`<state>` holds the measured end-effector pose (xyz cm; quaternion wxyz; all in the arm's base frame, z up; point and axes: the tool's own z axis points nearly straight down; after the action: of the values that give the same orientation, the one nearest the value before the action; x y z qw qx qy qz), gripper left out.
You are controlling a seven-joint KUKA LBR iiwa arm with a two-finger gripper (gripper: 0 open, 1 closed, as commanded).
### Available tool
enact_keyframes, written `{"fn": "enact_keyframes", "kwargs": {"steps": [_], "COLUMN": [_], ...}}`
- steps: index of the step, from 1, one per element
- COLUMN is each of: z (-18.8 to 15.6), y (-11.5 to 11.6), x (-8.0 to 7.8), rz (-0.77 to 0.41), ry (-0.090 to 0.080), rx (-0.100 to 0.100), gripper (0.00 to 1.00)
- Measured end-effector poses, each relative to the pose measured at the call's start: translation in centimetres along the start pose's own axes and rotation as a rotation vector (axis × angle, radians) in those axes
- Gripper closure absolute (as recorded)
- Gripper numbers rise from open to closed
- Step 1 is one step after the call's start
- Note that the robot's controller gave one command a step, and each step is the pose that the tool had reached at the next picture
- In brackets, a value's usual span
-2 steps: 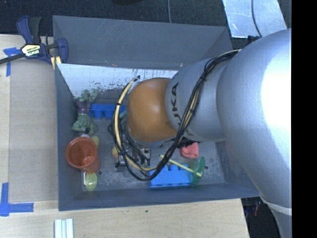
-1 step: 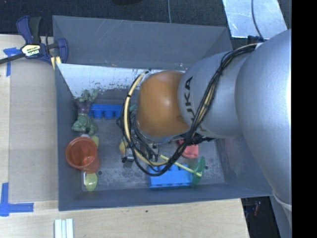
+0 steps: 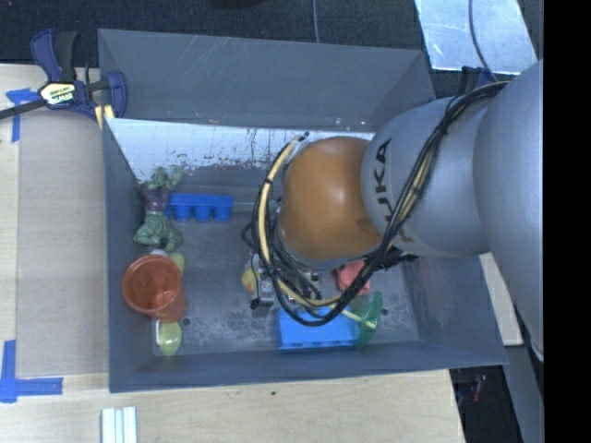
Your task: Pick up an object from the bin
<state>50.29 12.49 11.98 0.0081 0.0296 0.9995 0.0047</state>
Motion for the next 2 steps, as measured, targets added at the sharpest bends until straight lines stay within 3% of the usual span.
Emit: {"fn": "enact_keyframes", "kwargs": {"steps": [1, 2], "z": [-0.8, -1.9], "y": [-0.8, -4.4], "x": [0.1, -0.2], "rz": [0.062, 0.063], "ry": [-0.003, -0.002], "rx": [-0.001, -0.001], "gripper": [1.00, 1.00]}}
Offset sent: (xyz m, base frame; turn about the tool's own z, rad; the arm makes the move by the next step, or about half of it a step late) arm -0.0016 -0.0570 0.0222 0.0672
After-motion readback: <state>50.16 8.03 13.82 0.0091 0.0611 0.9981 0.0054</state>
